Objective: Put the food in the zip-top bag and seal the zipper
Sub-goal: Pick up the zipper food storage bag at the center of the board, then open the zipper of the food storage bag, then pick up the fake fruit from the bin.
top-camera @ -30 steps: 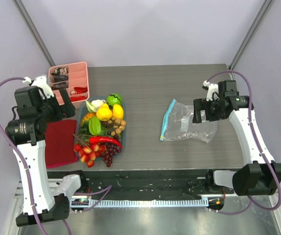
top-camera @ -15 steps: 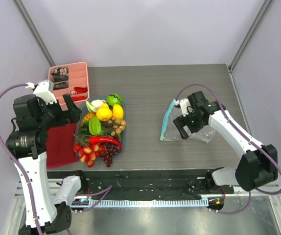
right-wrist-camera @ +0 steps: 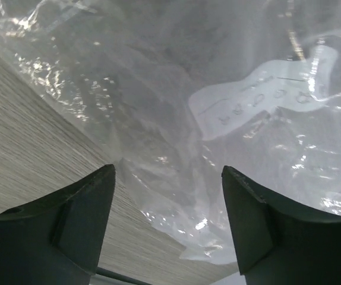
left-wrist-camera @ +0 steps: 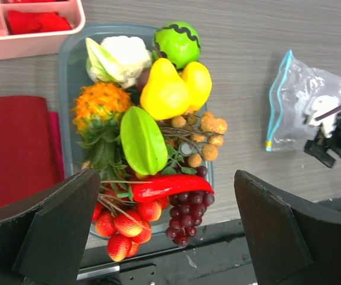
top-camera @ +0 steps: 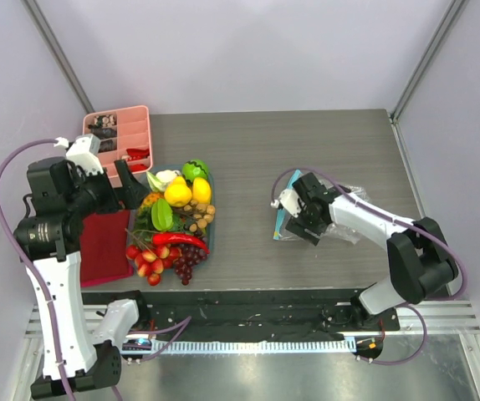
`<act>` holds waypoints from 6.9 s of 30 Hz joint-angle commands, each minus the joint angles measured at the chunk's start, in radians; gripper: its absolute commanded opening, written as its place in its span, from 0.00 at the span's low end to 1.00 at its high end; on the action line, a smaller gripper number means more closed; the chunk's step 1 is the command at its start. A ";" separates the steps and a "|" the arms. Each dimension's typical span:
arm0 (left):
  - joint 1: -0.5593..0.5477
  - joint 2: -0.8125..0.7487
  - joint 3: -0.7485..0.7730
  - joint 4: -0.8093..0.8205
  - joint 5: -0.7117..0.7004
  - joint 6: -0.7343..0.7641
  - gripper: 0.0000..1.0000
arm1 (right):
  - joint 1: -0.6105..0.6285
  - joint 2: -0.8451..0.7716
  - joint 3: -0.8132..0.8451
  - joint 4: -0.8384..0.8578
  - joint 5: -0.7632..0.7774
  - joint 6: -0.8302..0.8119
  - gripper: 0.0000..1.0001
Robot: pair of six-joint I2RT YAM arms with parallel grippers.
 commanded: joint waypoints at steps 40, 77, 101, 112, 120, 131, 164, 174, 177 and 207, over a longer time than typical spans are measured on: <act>-0.659 0.604 0.082 0.816 0.425 -0.664 0.93 | 0.064 -0.919 -0.147 0.304 -0.166 -0.436 0.01; -0.725 0.544 -0.074 0.783 0.299 -0.701 0.00 | 0.065 -0.697 0.289 -0.142 -0.419 0.146 0.99; -0.760 0.656 0.154 0.660 0.089 -0.511 0.00 | 0.065 -0.514 0.522 -0.363 -0.409 0.463 1.00; -0.846 0.683 0.196 0.622 -0.020 -0.499 0.00 | 0.065 -0.358 0.534 -0.041 -0.300 0.788 0.90; -0.854 0.679 0.182 0.642 -0.022 -0.526 0.00 | 0.064 -0.297 0.467 0.031 -0.258 0.848 0.57; -0.851 0.656 0.124 0.663 0.007 -0.540 0.00 | 0.065 -0.336 0.390 0.025 -0.260 0.842 0.49; -0.691 0.628 0.096 0.344 0.022 -0.151 0.24 | 0.021 -0.551 0.353 -0.144 -0.054 0.792 0.01; -0.576 0.444 0.133 0.229 0.150 0.089 1.00 | 0.019 -0.528 0.263 -0.099 -0.079 0.857 0.01; -0.474 0.406 0.122 0.144 0.132 0.159 1.00 | 0.021 -0.510 0.246 -0.082 -0.071 0.904 0.01; -0.381 0.614 0.015 0.153 -0.324 -0.247 1.00 | 0.021 -0.106 0.482 -0.056 0.050 1.188 0.01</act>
